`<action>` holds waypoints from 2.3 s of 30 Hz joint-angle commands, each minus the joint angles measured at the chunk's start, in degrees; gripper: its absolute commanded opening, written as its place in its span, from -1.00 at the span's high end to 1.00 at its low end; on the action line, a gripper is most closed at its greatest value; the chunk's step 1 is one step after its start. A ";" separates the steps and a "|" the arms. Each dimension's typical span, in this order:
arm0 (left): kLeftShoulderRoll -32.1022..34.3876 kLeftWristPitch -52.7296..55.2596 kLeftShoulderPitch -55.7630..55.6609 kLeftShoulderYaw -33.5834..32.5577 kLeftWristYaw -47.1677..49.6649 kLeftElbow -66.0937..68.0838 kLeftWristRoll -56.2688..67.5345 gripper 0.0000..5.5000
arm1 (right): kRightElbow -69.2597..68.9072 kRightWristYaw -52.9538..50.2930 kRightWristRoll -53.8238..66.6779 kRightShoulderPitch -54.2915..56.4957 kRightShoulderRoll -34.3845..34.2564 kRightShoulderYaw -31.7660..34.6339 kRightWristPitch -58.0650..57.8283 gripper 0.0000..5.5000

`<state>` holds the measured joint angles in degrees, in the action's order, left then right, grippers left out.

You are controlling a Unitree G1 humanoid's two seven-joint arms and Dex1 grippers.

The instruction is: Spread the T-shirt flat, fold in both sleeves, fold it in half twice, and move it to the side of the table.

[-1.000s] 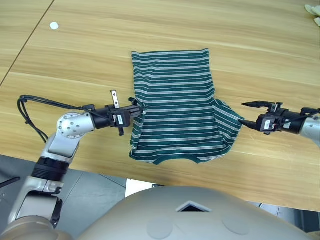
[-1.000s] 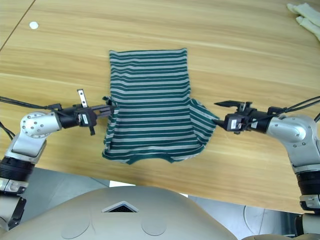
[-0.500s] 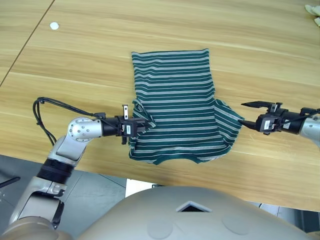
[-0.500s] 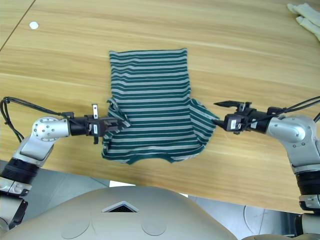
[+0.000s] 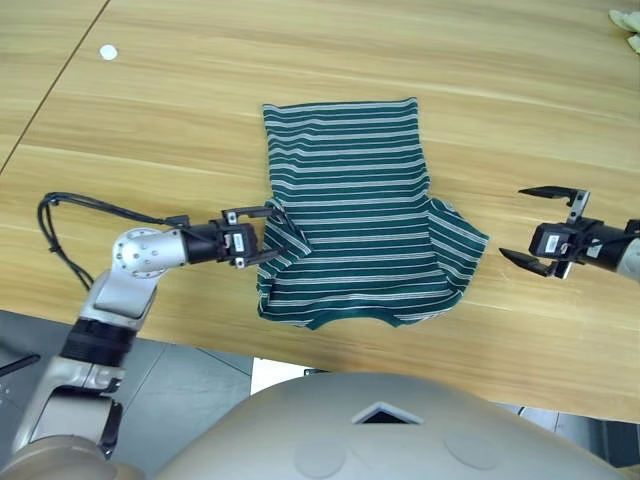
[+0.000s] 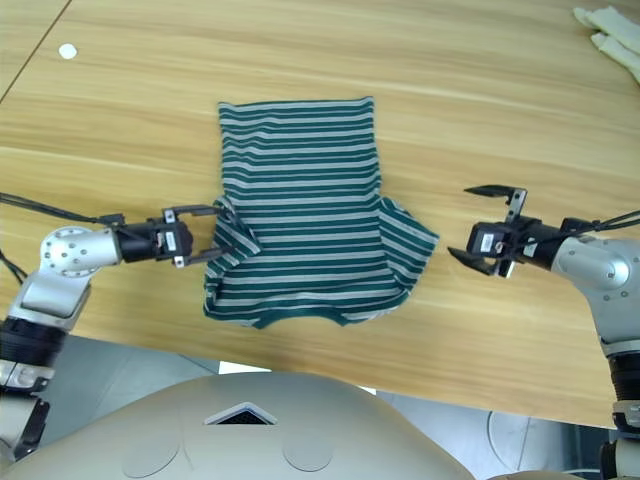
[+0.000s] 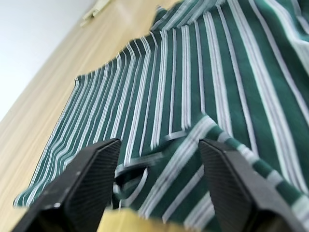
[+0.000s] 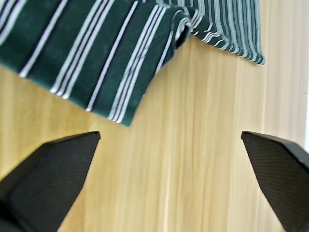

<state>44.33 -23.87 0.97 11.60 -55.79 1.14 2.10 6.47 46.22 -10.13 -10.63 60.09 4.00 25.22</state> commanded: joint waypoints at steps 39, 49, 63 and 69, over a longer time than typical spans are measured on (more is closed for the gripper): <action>-0.94 -2.50 -0.26 -0.89 1.38 -0.08 -1.53 -0.96 | 8.05 -2.77 -6.16 6.48 -2.71 -12.38 3.96 0.99; -1.41 -2.66 -0.46 -0.76 1.60 -0.32 -1.41 -0.96 | 4.75 -3.55 -3.31 5.31 -2.69 -10.30 6.07 0.99; -1.94 -2.61 -0.65 -0.59 1.77 -0.37 -1.45 -0.96 | -6.72 -1.29 -0.08 3.67 -3.05 -9.10 6.72 0.99; -2.04 -2.37 -0.66 -0.56 1.76 -0.69 -1.43 -0.96 | -8.65 1.01 -2.44 8.12 -4.71 -13.07 4.24 0.99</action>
<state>42.14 -26.30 1.00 10.73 -54.16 1.10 1.36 -1.53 46.30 -11.47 -4.71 56.21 -7.78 30.44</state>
